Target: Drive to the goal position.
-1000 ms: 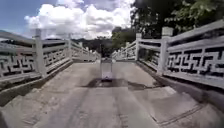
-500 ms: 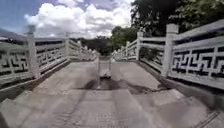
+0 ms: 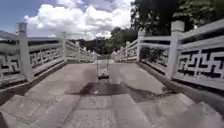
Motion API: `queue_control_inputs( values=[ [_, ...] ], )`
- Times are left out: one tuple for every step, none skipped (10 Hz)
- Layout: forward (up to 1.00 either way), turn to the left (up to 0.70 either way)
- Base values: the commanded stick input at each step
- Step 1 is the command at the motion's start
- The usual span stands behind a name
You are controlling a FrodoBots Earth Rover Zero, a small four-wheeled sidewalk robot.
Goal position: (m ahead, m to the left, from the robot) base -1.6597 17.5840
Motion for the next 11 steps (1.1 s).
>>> queue_control_inputs(
  values=[
    [0.45,0.00],
    [0.45,0.00],
    [0.45,0.00],
    [0.45,0.00],
    [0.45,0.00],
    [0.45,0.00],
    [0.45,0.25],
    [0.45,0.23],
    [0.45,0.05],
    [0.45,0.00],
    [0.45,0.00]
  ],
)
